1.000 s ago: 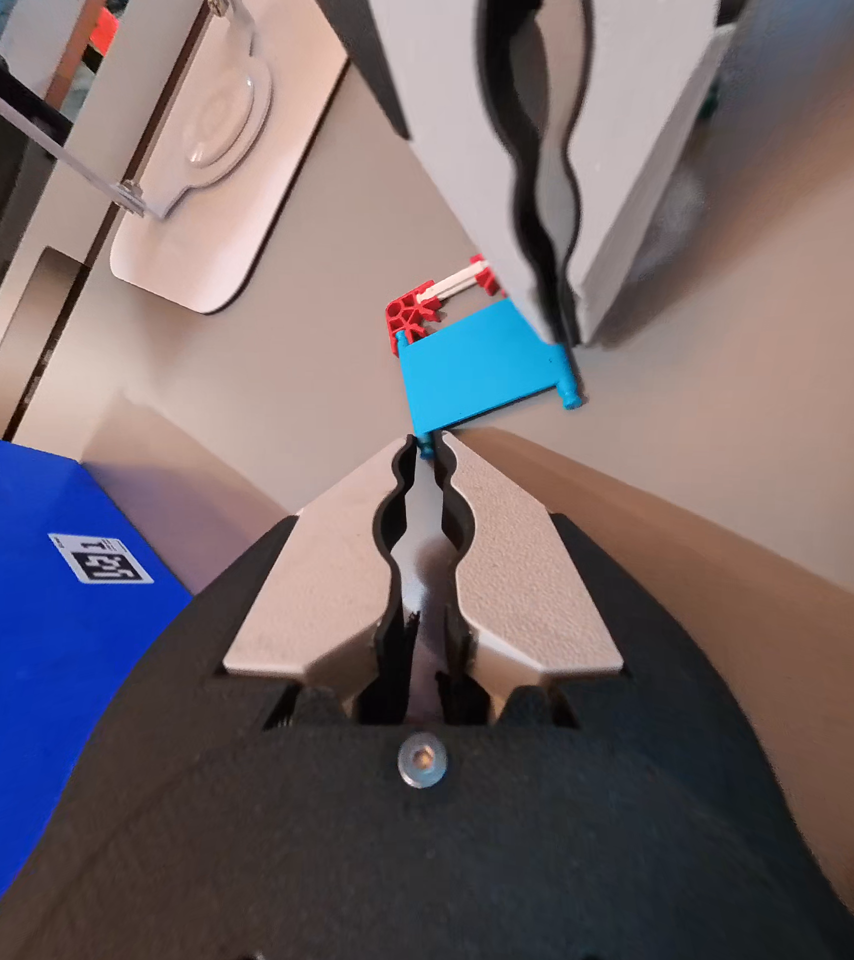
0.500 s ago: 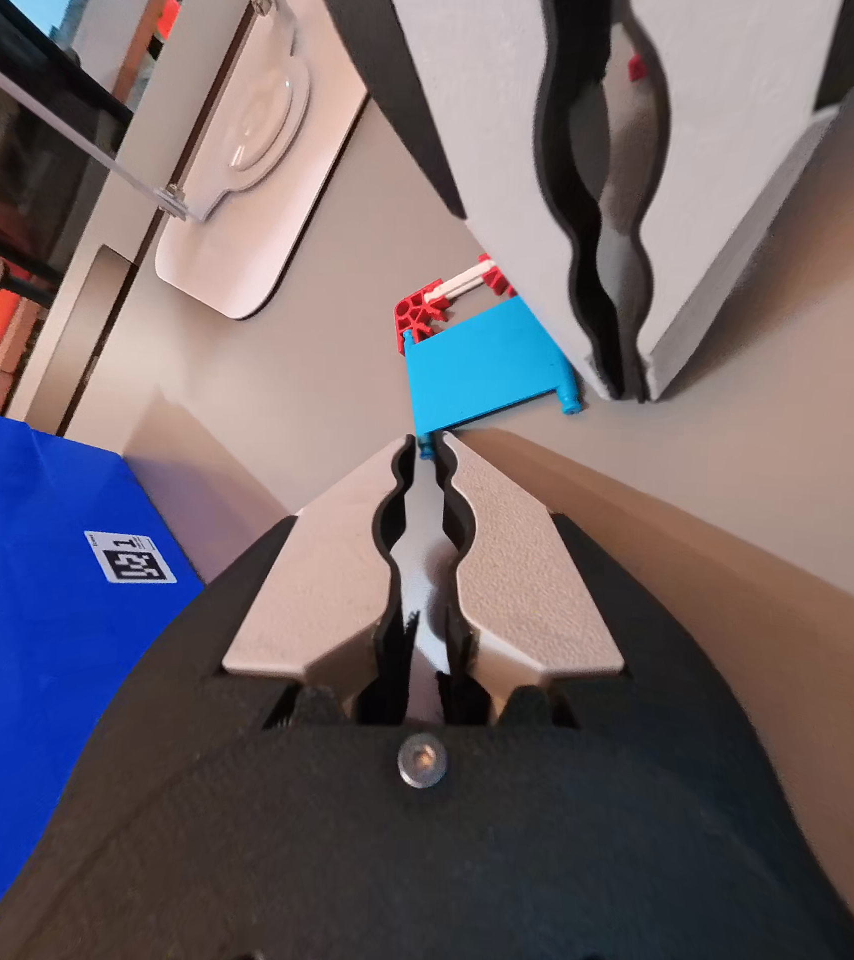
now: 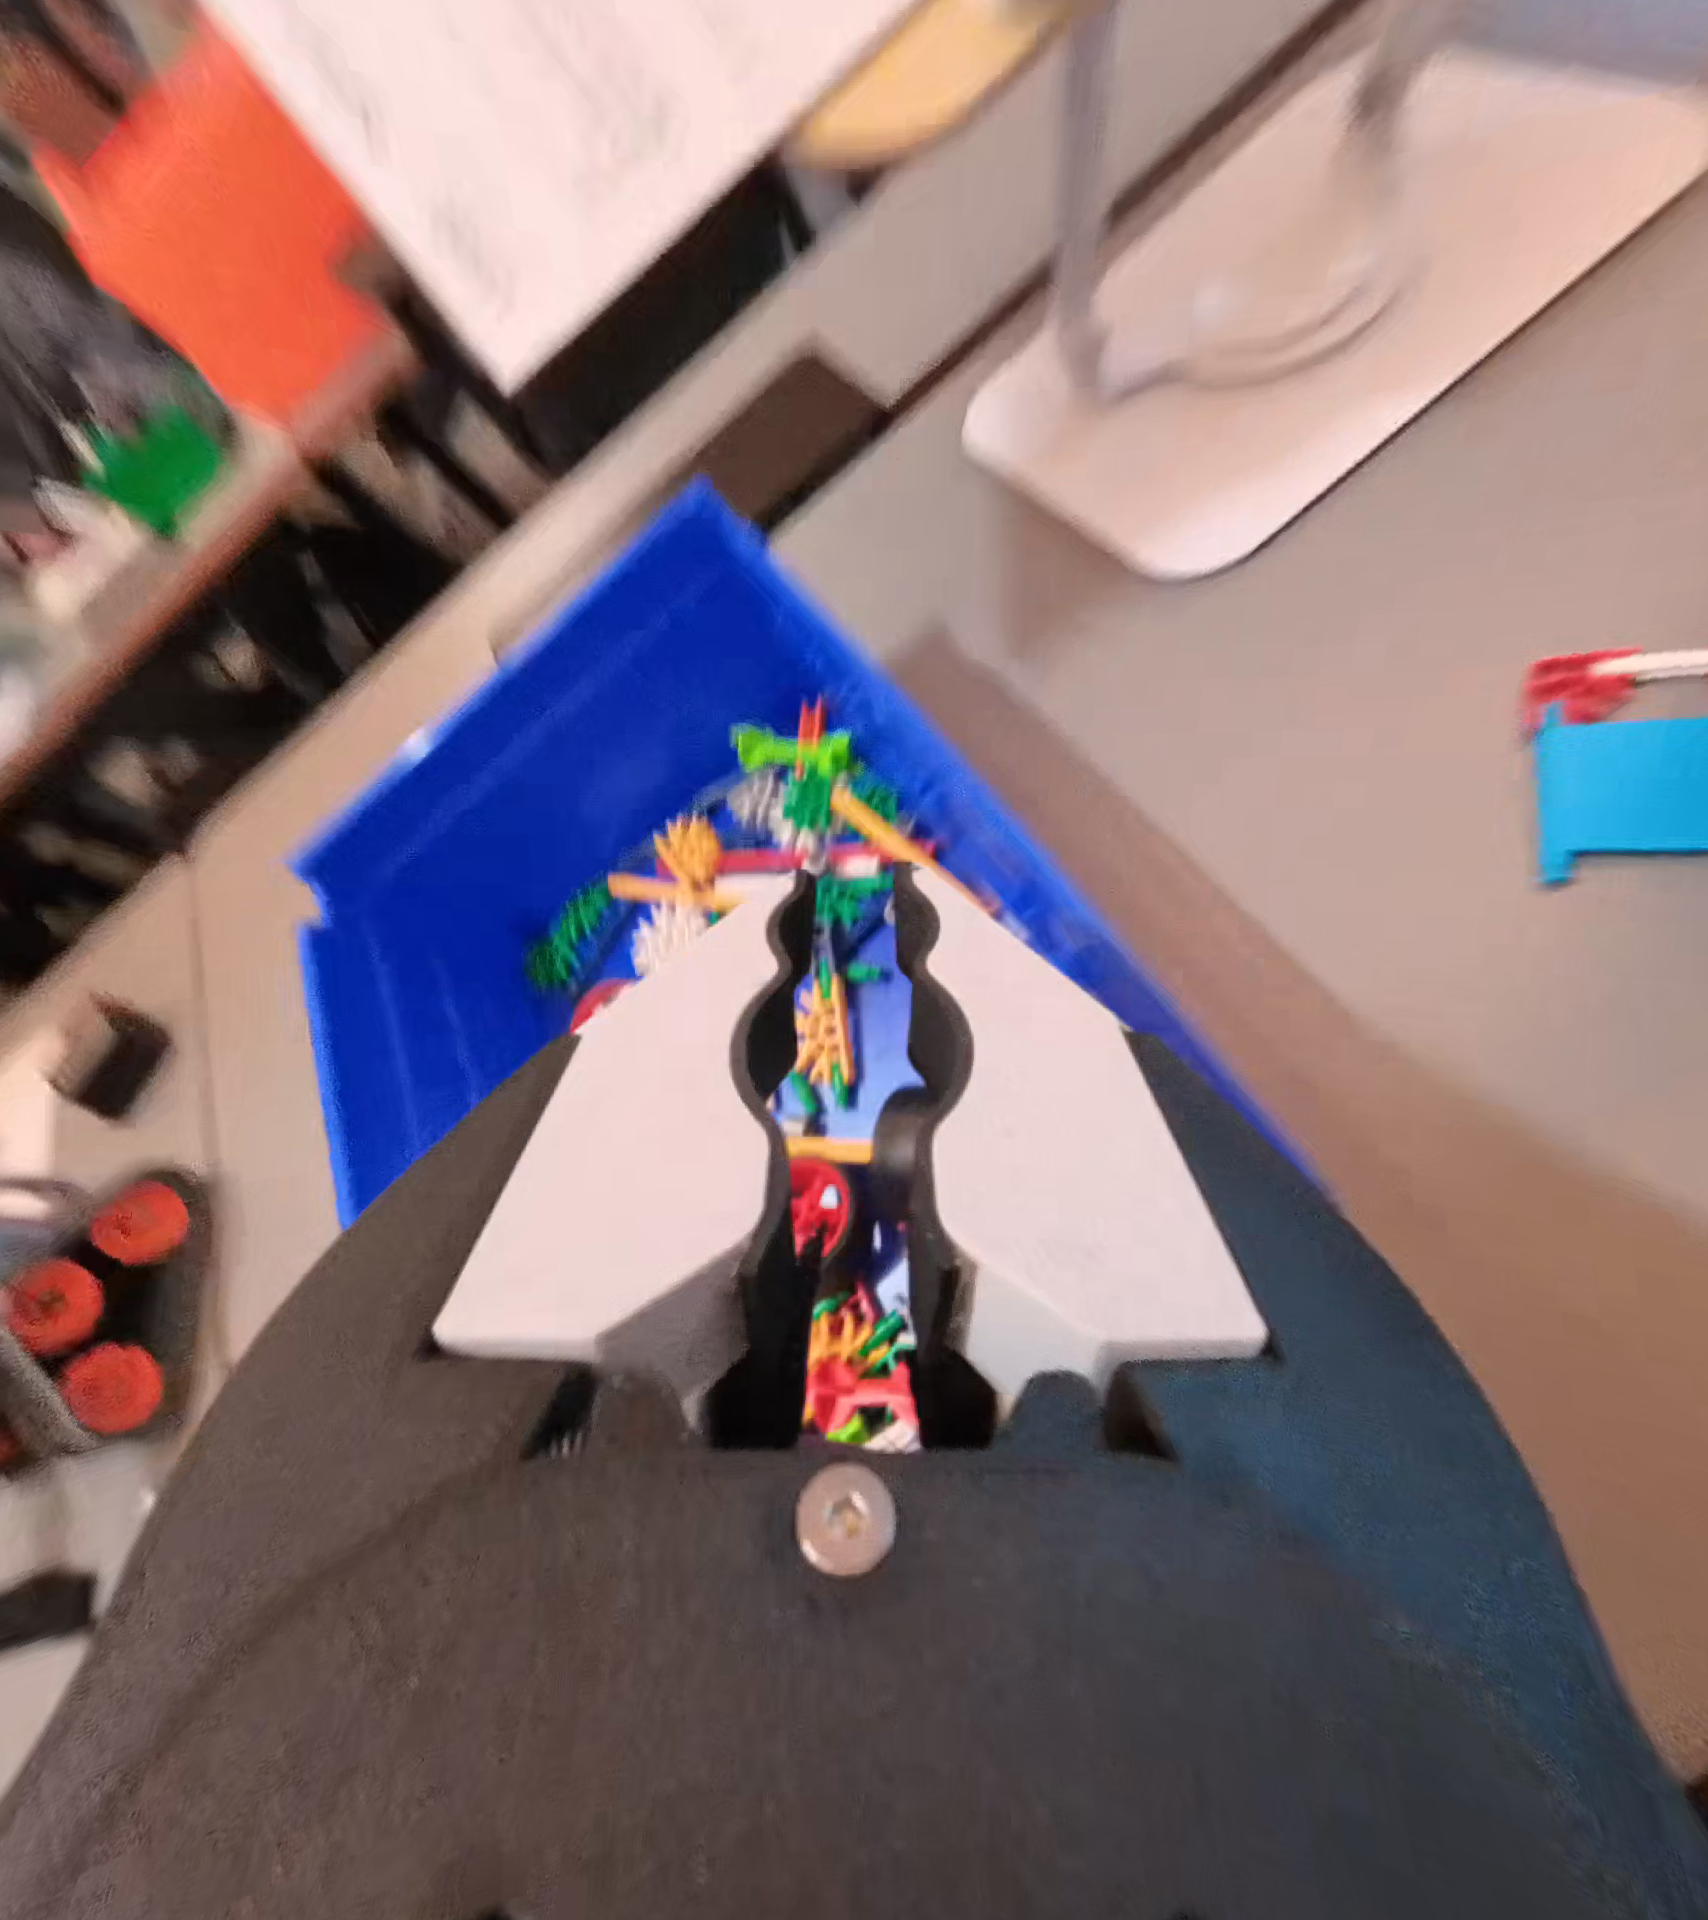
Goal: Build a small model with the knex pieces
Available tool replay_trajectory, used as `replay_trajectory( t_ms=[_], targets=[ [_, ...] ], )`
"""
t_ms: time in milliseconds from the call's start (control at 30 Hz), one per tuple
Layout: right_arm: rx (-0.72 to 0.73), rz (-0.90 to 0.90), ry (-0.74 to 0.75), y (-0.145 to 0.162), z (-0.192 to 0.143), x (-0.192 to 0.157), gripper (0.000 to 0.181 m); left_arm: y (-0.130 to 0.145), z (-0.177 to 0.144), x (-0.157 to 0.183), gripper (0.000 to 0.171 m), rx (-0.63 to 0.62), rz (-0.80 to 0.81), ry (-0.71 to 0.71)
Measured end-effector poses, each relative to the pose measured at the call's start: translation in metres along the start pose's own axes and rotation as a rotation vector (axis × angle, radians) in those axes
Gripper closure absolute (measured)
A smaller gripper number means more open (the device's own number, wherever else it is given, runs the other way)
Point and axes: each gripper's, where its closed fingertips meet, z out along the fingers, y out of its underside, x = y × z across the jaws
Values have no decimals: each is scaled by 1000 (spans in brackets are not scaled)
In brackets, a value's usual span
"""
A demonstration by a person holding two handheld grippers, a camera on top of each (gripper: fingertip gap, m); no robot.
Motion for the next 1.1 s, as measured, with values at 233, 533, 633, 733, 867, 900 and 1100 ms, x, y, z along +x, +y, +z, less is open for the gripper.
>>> replay_trajectory(
  t_ms=[233,533,633,733,867,900,1100],
  targets=[
    [7,-30,23,-4,-6,-1,170,97,64,-39,158,-487,-33,20],
    [-2,-51,23,-4,-6,-5,170,133,90,-62,150,-575,-115,-43],
    [-7,-51,25,-2,-6,-4,170,133,98,-63,153,-543,-166,-29],
    [-9,-49,24,-1,-6,-3,170,129,104,-60,157,-511,-202,1],
    [-11,-50,19,0,-5,-4,170,120,109,-54,148,-473,-234,48],
    [-12,-51,17,0,-4,-4,170,119,111,-54,146,-466,-243,52],
    [-14,-59,12,-1,-4,-7,170,112,122,-54,152,-459,-288,71]
  ],
)
